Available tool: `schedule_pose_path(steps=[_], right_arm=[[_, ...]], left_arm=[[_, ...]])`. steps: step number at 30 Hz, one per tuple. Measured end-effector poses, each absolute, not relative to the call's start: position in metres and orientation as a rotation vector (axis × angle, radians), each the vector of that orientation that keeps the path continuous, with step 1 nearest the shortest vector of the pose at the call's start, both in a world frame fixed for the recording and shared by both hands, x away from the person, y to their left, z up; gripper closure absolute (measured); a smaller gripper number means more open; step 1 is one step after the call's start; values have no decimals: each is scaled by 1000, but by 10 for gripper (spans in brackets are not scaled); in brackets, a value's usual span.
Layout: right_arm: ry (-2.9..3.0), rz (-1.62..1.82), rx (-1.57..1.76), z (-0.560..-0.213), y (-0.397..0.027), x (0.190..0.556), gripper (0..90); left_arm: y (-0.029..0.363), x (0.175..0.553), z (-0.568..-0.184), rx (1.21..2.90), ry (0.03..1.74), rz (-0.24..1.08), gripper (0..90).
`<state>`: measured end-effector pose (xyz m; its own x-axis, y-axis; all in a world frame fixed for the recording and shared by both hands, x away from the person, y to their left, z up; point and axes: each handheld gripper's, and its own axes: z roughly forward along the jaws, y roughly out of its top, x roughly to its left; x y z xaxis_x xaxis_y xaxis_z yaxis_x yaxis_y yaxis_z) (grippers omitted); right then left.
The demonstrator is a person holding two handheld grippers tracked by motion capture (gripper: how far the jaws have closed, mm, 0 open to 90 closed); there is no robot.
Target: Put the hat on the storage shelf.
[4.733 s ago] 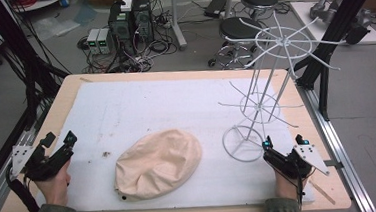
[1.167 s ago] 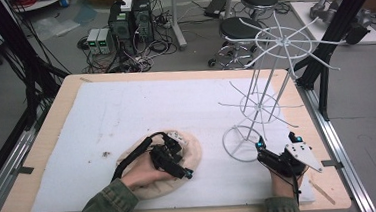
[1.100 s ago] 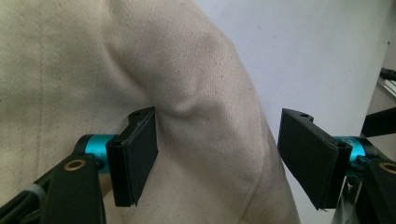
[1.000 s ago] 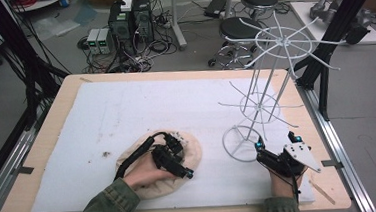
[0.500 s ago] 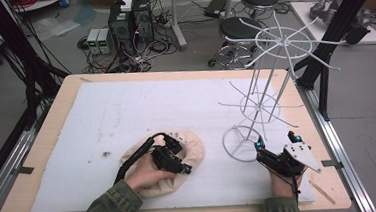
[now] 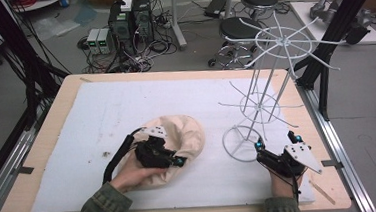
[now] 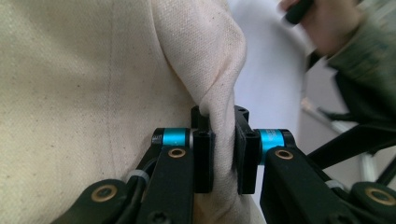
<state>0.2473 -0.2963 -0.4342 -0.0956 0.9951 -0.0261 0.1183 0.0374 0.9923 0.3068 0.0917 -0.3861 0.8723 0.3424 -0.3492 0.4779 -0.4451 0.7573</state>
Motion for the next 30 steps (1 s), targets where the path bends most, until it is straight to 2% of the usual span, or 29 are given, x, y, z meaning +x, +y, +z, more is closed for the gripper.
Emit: schedule_pose_path(steps=[11, 25, 30], right_arm=[[1380, 1202, 1228, -434, -296, 247, 20], [1365, 1221, 1222, -433, -295, 245, 20], [1367, 1224, 1223, -433, -295, 245, 20]], left_arm=[[132, 297, -350, 1822, 506, -154, 801], [152, 289, -319, 1502, 334, -7, 804], [157, 292, -305, 1400, 273, -59, 805]])
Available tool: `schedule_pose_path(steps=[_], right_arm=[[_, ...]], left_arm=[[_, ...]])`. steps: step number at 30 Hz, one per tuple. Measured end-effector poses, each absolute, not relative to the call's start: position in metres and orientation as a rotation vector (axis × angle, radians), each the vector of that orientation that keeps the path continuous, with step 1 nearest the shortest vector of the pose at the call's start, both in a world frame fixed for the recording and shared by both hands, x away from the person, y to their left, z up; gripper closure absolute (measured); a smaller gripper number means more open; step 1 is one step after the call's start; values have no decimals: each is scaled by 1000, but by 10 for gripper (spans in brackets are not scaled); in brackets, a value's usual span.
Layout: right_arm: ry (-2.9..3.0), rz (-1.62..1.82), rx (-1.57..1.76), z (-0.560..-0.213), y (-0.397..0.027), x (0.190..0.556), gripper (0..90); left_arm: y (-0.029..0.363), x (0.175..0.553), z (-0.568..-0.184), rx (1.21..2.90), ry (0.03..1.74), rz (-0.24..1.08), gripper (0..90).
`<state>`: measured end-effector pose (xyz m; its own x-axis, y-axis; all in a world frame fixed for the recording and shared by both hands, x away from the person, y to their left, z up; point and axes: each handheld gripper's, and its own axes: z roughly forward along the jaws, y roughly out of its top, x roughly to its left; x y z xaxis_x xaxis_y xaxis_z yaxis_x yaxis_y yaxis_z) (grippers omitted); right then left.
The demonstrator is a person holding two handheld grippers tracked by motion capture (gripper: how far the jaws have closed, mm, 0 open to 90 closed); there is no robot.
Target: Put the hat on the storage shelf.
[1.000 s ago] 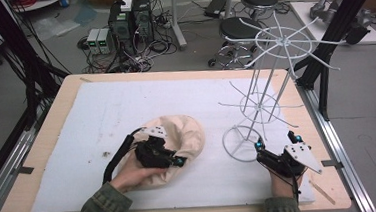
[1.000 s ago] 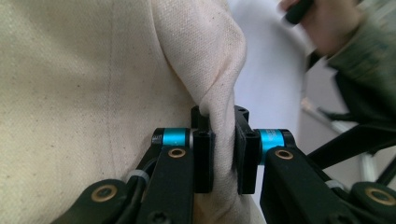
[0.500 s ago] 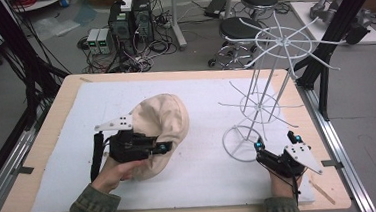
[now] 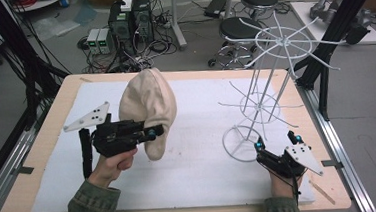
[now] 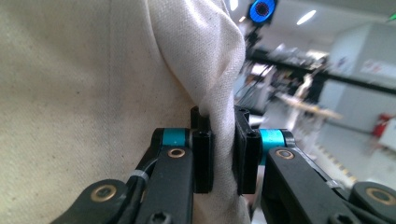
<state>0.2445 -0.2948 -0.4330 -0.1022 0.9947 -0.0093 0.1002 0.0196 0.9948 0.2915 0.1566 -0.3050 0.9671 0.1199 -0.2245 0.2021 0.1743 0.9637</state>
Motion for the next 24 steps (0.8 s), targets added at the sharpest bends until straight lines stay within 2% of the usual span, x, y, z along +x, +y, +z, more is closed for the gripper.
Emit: schedule_pose_path(steps=[12, 24], right_arm=[[1369, 1235, 1218, -433, -294, 244, 20], [1371, 1249, 1227, -433, -293, 244, 20]], left_arm=[[146, 289, -267, 1368, 141, -41, 804], [137, 294, -239, 1340, 133, 11, 802]])
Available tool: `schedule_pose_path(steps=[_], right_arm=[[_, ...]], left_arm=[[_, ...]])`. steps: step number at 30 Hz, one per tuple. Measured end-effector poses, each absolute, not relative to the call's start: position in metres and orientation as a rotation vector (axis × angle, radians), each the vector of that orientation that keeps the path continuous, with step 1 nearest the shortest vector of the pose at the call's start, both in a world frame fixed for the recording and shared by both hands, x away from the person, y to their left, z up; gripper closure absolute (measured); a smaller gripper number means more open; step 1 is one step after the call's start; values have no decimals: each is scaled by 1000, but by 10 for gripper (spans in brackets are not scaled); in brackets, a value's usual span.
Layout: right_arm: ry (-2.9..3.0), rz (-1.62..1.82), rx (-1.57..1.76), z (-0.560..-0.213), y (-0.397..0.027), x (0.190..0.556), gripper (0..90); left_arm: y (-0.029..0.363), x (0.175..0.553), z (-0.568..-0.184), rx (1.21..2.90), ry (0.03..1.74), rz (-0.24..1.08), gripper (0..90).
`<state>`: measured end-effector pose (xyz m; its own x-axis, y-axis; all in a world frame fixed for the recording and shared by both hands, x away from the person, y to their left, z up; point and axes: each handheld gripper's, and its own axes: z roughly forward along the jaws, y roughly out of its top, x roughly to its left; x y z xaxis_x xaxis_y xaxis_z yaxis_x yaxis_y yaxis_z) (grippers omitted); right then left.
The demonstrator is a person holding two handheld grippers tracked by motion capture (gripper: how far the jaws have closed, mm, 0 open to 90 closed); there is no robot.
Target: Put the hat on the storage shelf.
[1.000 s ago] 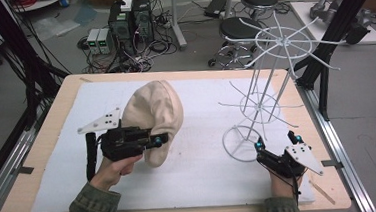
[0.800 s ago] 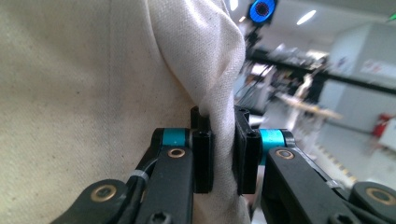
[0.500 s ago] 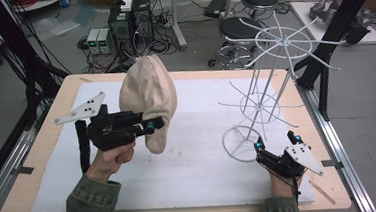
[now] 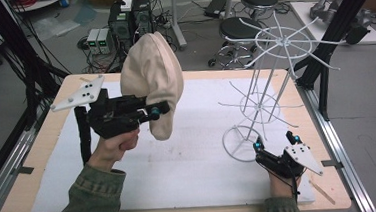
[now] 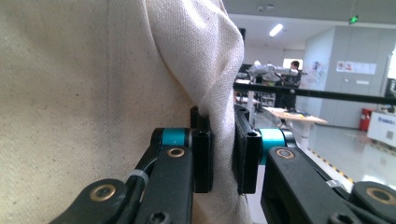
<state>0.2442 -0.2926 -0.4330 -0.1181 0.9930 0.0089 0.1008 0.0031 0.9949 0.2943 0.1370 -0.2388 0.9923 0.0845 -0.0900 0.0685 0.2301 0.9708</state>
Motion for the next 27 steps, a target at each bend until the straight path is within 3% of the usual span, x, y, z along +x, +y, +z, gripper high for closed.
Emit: schedule_pose_path(steps=[18, 27], right_arm=[[1386, 1255, 1205, -433, -291, 243, 20], [1372, 1258, 1206, -432, -293, 239, 20]], left_arm=[[119, 311, -186, 1338, 188, 156, 802], [99, 312, -163, 1370, 134, 138, 799]])
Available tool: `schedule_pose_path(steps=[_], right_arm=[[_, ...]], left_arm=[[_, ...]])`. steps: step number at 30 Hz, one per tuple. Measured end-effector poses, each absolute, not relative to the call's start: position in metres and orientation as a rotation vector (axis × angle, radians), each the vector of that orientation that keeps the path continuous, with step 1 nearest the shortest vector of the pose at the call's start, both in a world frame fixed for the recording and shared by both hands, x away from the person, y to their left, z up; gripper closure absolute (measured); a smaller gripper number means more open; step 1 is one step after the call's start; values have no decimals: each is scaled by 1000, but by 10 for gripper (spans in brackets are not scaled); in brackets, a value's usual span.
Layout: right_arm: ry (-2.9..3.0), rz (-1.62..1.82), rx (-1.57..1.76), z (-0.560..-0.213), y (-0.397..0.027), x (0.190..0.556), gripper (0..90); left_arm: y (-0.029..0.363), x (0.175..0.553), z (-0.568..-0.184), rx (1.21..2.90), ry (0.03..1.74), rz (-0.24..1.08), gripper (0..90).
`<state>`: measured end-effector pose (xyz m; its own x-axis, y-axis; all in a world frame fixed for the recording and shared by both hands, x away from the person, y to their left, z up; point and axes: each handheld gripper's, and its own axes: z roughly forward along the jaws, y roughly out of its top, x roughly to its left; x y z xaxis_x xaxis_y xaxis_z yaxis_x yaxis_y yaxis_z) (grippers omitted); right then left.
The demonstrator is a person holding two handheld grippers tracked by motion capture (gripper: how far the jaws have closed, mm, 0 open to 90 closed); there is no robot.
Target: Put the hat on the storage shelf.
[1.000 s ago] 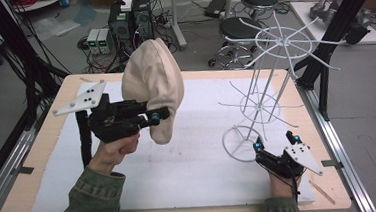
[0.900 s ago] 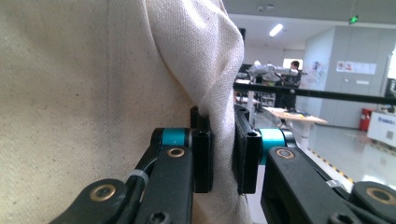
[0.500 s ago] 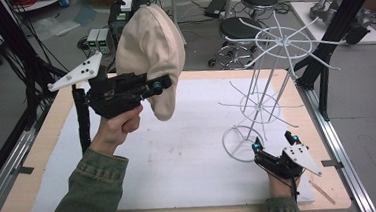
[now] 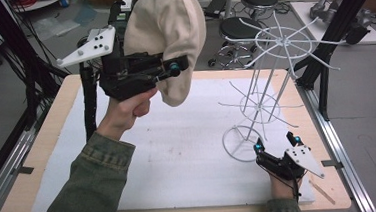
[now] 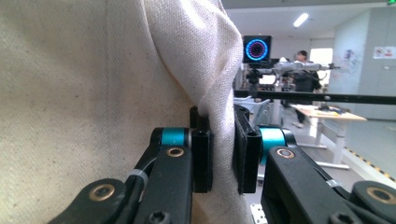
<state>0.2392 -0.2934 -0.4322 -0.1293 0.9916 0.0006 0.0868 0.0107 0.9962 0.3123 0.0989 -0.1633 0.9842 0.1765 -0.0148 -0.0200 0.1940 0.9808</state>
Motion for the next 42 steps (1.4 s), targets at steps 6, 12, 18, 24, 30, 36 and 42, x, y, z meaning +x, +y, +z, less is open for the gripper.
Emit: schedule_pose_path(steps=[6, 12, 18, 24, 30, 36, 42], right_arm=[[1381, 1263, 1199, -432, -292, 240, 20], [1384, 1261, 1193, -432, -292, 240, 20], [1383, 1262, 1195, -432, -294, 239, 20], [1383, 1264, 1202, -432, -294, 239, 20], [1387, 1264, 1190, -432, -293, 240, 20], [1388, 1265, 1192, -432, -293, 240, 20], [1389, 1264, 1193, -432, -293, 240, 20]], left_arm=[[79, 309, -143, 1383, 89, 91, 796], [56, 311, -126, 1377, 59, 18, 793], [28, 317, -127, 1430, 56, -42, 791], [5, 319, -132, 1460, 51, -105, 784], [-12, 318, -128, 1494, 70, -117, 762], [-18, 322, -129, 1555, 138, -124, 661], [-15, 325, -130, 1603, 182, -122, 507]])
